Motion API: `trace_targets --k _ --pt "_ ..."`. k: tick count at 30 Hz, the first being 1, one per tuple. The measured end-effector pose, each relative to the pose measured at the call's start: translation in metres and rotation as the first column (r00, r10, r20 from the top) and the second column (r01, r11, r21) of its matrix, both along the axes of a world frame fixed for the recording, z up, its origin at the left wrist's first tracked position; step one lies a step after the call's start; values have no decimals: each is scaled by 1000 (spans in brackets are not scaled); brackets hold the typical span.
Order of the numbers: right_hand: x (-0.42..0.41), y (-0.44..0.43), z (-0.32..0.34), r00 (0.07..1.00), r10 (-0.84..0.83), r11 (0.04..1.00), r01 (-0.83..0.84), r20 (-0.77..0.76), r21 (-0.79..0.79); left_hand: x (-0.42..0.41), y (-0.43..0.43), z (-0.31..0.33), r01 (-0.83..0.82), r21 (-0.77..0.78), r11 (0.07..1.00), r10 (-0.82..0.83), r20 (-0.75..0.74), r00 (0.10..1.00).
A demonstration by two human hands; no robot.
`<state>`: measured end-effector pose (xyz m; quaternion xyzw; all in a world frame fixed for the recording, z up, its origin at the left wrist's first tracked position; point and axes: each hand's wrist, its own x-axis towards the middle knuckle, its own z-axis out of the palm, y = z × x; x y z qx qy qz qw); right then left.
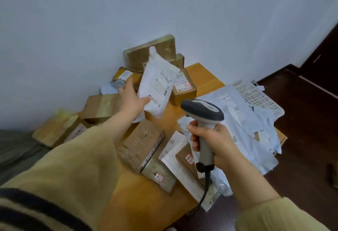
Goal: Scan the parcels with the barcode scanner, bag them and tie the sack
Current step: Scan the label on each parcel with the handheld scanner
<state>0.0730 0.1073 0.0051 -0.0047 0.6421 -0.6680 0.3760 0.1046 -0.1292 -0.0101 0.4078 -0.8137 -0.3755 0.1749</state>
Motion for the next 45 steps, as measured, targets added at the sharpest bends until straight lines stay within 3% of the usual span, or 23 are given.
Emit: trace_targets --k 5,13,16,25,31,36,42,45 --pt "8 16 6 998 68 993 -66 19 -99 50 33 17 -81 448 890 219 -265 939" --pt "28 45 16 986 168 972 -164 12 -166 86 63 28 -152 584 798 429 -372 823" --pt "34 51 23 987 163 975 -159 10 -158 86 64 31 -158 609 777 466 -388 795" --pt "39 44 43 995 93 973 -81 43 -215 67 50 40 -60 572 818 357 -424 832" --pt "43 30 49 997 28 989 -38 -74 -141 64 30 54 -49 510 859 323 -464 825" --pt "49 22 49 1000 10 980 -8 10 -200 64 19 53 -25 522 852 334 -507 795" --pt "51 18 49 981 53 995 -67 -187 -68 67 14 54 -14 527 850 322 -496 806" --pt "54 16 53 998 22 985 -30 -50 -169 68 12 56 -8 535 845 332 -514 791"
